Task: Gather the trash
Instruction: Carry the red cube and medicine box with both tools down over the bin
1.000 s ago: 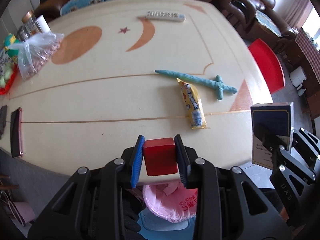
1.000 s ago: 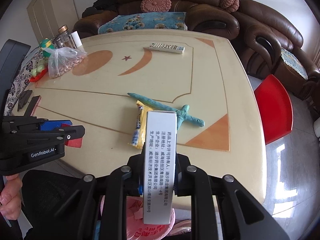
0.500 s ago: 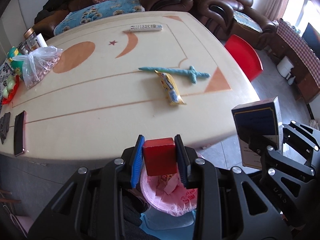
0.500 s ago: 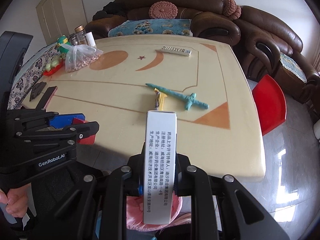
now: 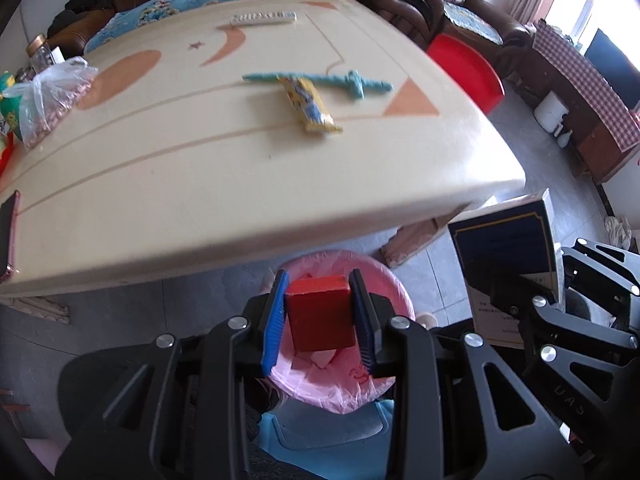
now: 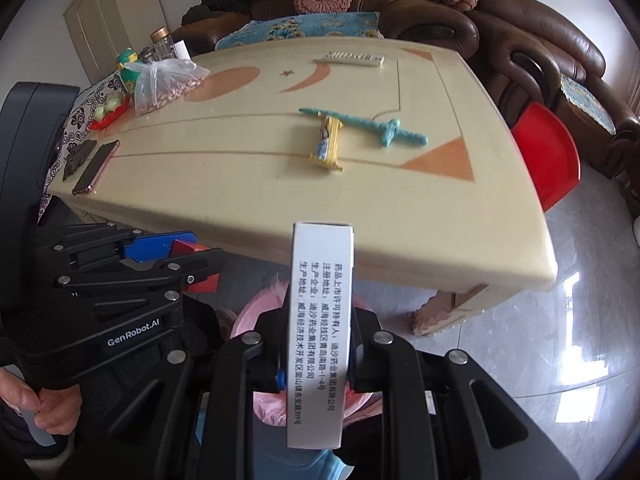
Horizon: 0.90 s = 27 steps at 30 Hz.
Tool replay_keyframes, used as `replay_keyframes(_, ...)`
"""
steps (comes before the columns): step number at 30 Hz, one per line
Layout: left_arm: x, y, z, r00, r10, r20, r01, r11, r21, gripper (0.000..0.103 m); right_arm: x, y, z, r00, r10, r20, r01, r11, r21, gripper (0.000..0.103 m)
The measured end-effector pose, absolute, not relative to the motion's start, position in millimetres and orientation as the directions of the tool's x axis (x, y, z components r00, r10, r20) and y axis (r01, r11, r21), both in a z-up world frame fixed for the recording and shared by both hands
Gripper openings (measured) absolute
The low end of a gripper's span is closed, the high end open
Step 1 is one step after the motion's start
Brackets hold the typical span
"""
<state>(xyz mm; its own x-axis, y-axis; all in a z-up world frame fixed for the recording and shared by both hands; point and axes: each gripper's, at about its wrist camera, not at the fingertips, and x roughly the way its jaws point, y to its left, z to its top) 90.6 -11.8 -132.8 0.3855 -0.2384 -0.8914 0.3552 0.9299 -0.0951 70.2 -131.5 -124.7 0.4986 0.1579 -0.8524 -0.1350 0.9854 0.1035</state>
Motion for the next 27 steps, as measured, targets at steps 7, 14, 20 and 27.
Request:
replay_keyframes(7, 88.0, -21.3, -176.6, 0.317, -0.221, -0.922, 0.377, 0.922, -0.092, 0.031, 69.5, -134.5, -172.8, 0.411, 0.173, -0.895, -0.109, 0.984, 0.14, 0.02)
replay_keyframes(14, 90.6, -29.7, -219.3, 0.245, -0.219, -0.944, 0.386, 0.916, -0.113, 0.031, 77.8, -139.6, -224.8, 0.319, 0.187, -0.929, -0.077, 0.982, 0.171, 0.02)
replay_keyframes(20, 102.0, -31.8, -265.0, 0.145, -0.198, -0.969, 0.362, 0.922, -0.134, 0.031, 89.7, -138.7, -270.2, 0.234, 0.198, -0.952, -0.061, 0.98, 0.189, 0.02)
replay_keyframes(27, 108.2, -32.8, -297.5, 0.077, -0.17, -0.982, 0.344, 0.929, -0.134, 0.031, 99.1, -140.6, -312.3, 0.152, 0.202, -0.968, -0.051, 0.979, 0.196, 0.02)
